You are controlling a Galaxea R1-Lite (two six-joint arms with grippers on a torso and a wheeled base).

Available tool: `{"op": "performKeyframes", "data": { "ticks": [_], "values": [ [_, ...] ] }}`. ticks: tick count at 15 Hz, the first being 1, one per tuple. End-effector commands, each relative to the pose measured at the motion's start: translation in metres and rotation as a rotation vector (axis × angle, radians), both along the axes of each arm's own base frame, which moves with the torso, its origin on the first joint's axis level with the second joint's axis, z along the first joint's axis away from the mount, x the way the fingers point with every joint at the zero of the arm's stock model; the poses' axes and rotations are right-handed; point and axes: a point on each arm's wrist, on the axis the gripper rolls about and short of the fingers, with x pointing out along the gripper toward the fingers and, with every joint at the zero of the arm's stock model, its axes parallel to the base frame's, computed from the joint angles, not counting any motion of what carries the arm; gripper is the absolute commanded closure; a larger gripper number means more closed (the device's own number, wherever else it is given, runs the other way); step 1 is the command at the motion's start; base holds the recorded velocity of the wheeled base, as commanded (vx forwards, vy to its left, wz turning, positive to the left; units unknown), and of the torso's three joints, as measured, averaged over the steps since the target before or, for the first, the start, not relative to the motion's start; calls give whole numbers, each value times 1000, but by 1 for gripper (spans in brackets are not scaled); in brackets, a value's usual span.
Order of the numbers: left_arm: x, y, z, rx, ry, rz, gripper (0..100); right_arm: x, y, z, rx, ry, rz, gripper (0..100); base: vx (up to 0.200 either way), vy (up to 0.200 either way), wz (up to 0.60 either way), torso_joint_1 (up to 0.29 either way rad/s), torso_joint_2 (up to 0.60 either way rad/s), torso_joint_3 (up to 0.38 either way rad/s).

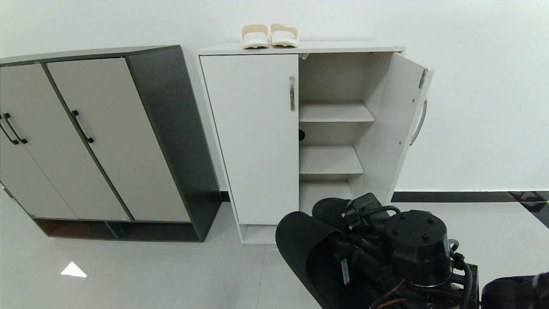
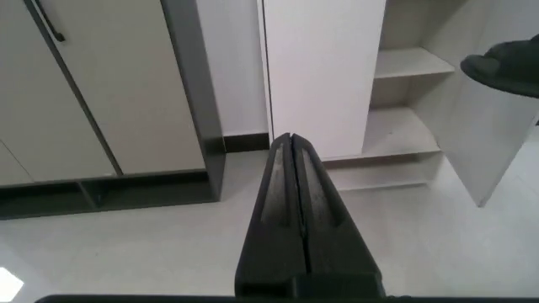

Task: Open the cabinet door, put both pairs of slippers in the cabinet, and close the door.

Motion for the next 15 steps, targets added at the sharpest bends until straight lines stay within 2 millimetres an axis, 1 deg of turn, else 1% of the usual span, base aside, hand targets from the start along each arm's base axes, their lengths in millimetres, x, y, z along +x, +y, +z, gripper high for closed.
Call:
{"op": "performKeyframes", "data": {
  "ticks": [1,2,4,5,9,10,13,14,15],
  "values": [
    [0,-1,-2,-25,22,-54,100,2,3,-7,-10,6,1,100,0,0,0,0,0,0],
    [0,-1,-2,-19,23,-63,100,2,3,-6,-9,5,1,100,0,0,0,0,0,0],
    [1,0,-6,19,54,-12,100,2,3,-4,-4,-2,-1,100,0,0,0,0,0,0],
    [1,0,-6,-1,54,-19,100,5,6,-1,8,-15,-11,100,0,0,0,0,0,0],
    [1,0,-6,-36,54,-12,100,35,38,14,53,-109,-198,100,0,0,0,0,0,0],
    [1,0,-6,-36,54,-15,100,40,43,16,50,-113,-215,100,0,0,0,0,0,0],
    [1,0,-6,-36,55,-14,100,66,58,11,28,-95,-279,100,0,0,0,0,0,0],
    [1,0,-6,-36,54,-14,100,73,63,12,26,-90,-289,100,0,0,0,0,0,0],
    [1,0,-6,-36,54,-14,100,80,65,18,24,-87,-303,100,0,0,0,0,0,0]
  ]
}}
